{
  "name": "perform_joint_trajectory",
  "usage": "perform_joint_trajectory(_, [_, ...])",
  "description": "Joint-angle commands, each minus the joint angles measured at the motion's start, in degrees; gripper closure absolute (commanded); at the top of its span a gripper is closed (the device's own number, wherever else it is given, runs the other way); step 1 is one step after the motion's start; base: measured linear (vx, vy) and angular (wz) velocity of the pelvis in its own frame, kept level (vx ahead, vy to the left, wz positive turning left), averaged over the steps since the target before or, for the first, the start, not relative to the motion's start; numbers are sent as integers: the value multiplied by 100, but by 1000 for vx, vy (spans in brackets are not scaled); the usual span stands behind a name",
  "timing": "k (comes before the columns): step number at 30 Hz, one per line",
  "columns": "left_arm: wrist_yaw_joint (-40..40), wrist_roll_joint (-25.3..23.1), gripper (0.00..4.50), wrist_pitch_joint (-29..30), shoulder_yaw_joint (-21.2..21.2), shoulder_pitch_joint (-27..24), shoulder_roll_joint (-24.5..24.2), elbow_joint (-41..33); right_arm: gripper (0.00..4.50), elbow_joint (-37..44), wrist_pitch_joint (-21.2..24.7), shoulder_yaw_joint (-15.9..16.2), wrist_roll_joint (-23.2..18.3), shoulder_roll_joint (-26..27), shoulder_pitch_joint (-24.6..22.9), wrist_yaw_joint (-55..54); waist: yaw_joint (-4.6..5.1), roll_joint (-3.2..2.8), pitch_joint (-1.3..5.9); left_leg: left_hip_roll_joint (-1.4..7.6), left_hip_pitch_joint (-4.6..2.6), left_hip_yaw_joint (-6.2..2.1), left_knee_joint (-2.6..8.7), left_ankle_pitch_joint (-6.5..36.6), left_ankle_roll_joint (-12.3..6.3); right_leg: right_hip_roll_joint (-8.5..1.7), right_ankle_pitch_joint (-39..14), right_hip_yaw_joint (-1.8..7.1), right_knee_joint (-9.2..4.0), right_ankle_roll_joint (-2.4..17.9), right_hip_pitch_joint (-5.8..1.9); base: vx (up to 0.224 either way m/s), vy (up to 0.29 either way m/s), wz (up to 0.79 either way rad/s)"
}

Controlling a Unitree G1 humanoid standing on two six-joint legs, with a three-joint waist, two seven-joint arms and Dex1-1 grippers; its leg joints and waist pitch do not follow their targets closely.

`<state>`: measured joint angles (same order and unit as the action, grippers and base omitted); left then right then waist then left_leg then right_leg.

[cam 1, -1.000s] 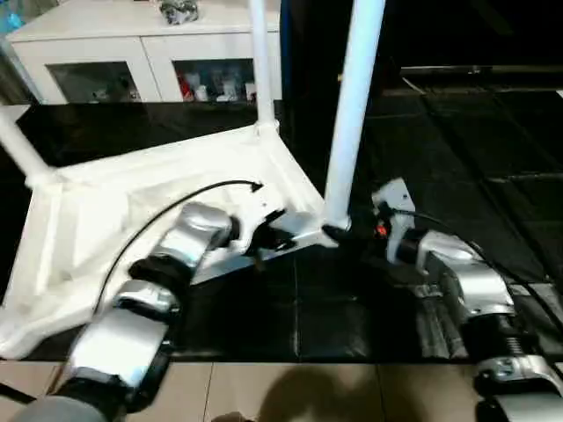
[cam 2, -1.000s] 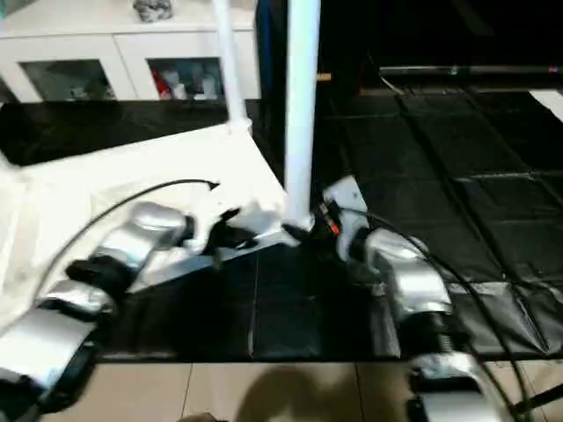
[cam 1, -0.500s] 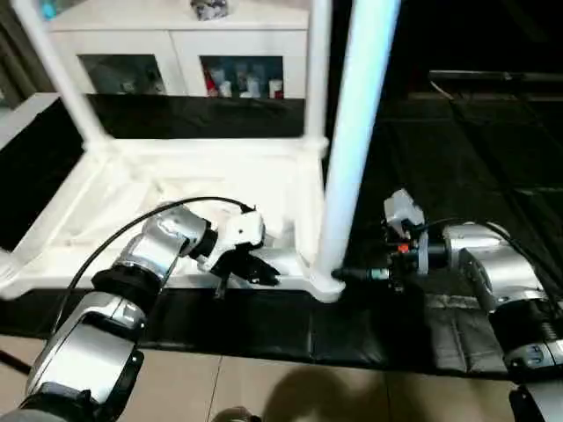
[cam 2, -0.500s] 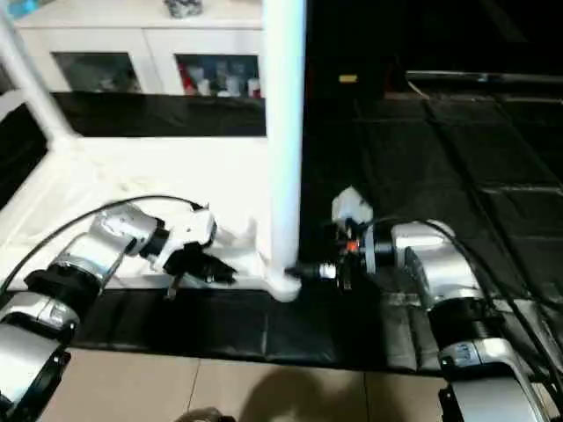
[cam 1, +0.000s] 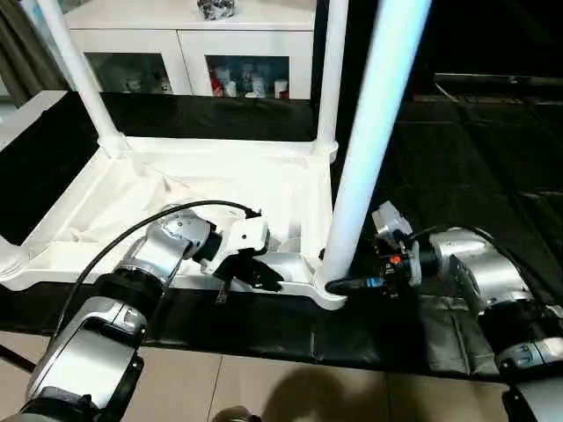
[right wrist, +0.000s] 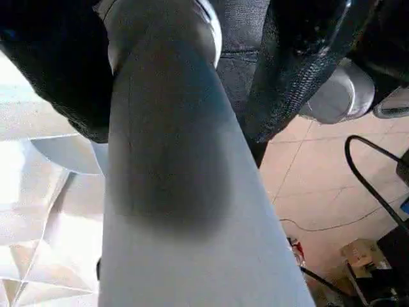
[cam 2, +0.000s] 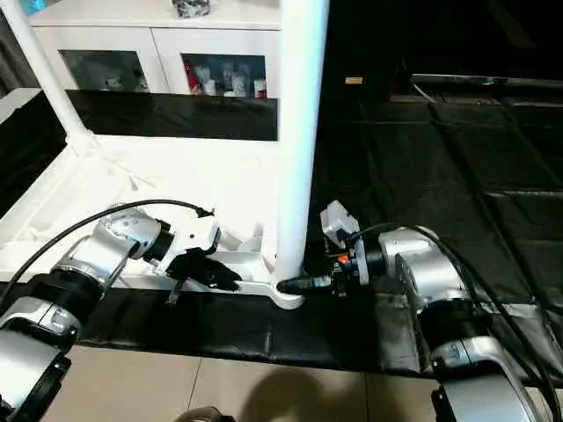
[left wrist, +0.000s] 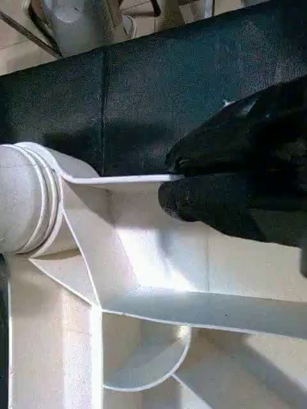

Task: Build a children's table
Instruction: Rotate leg to tighten

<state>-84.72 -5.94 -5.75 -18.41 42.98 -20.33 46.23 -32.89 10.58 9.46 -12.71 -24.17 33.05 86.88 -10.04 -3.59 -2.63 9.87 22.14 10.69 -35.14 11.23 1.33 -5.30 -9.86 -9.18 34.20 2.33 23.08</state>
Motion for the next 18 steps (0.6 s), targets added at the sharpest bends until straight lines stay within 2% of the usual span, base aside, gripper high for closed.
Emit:
perform_joint_trajectory(1, [-38, 20, 450, -72, -83, 9, 20, -159, 170, -5, -19, 62, -4, 17, 78, 115, 26, 139, 458, 489, -107, -189, 365, 481, -593, -587, -1223, 463, -359, 817, -319, 0, 0, 0])
perform_joint_trajectory(3, [28, 21, 450, -22, -56, 23, 30, -137, 179, -32, -25, 83, -19, 37, 60, 111, 25, 129, 461, 493, -113, -189, 361, 481, -596, -583, -1170, 465, -355, 830, -313, 0, 0, 0])
perform_joint_trajectory(4, [37, 25, 450, -10, -53, 24, 32, -136, 201, -37, -26, 86, -21, 40, 56, 109, 28, 132, 458, 493, -112, -188, 363, 488, -595, -582, -1169, 465, -356, 837, -313, 0, 0, 0])
perform_joint_trajectory(5, [61, 69, 450, 67, -23, 20, 62, -122, 201, -6, 8, 91, -45, 52, 6, 111, 27, 132, 460, 492, -112, -188, 363, 501, -589, -584, -1180, 463, -358, 844, -317, 0, 0, 0])
perform_joint_trajectory(6, [142, 102, 450, 149, 15, 26, 116, -92, 207, 42, 42, 81, -67, 67, -56, 74, 26, 105, 462, 492, -121, -187, 361, 526, -570, -581, -1187, 463, -366, 845, -311, 0, 0, 0])
perform_joint_trajectory(7, [203, 112, 450, 193, 36, 32, 153, -70, 213, 75, 63, 70, -80, 76, -95, 40, 25, 110, 461, 494, -123, -186, 361, 533, -565, -581, -1176, 465, -367, 851, -311, 0, 0, 0])
perform_joint_trajectory(11, [612, 143, 450, 452, 149, 133, 388, 30, 237, 384, 410, -50, -225, 219, -322, -332, -7, 95, 463, 514, -139, -192, 366, 555, -556, -579, -1117, 478, -353, 892, -303, 0, 0, 0])
perform_joint_trajectory(12, [620, 144, 450, 457, 151, 136, 393, 31, 240, 387, 414, -53, -226, 223, -325, -344, -16, 118, 446, 498, -136, -181, 370, 619, -523, -581, -1233, 482, -381, 849, -306, 0, 0, 0])
perform_joint_trajectory(13, [806, 151, 450, 555, 196, 189, 491, 66, 241, 470, 541, -109, -237, 322, -389, -620, -17, 122, 442, 487, -137, -176, 372, 676, -498, -587, -1344, 484, -391, 834, -306, 0, 0, 0])
perform_joint_trajectory(14, [964, 142, 450, 616, 225, 235, 560, 101, 242, 532, 660, -147, -241, 407, -432, -844, -23, 126, 414, 471, -153, -162, 377, 774, -441, -577, -1653, 489, -446, 738, -284, 0, 0, 0])
perform_joint_trajectory(15, [1129, 128, 450, 676, 252, 280, 630, 137, 243, 595, 786, -184, -244, 496, -476, -1076, -24, 112, 412, 466, -165, -169, 380, 850, -389, -591, -1819, 486, -458, 709, -288, 0, 0, 0])
perform_joint_trajectory(16, [1320, 110, 450, 768, 277, 336, 722, 173, 243, 694, 845, -194, -162, 652, -540, -1463, 2, 112, 402, 471, -150, -181, 407, 883, -320, -569, -2001, 481, -483, 618, -305, 0, 0, 0])
perform_joint_trajectory(17, [1606, 78, 450, 877, 314, 413, 839, 234, 244, 781, 959, -208, -63, 849, -591, -1927, 34, 92, 389, 466, -175, -195, 423, 1049, -242, -586, -2227, 472, -519, 564, -288, 0, 0, 0])
perform_joint_trajectory(18, [1865, 70, 450, 1016, 362, 484, 960, 288, 244, 852, 1110, -221, 41, 1054, -626, -2385, 95, 100, 369, 465, -191, -201, 446, 1156, -133, -573, -2395, 474, -544, 497, -278, 0, 0, 0])
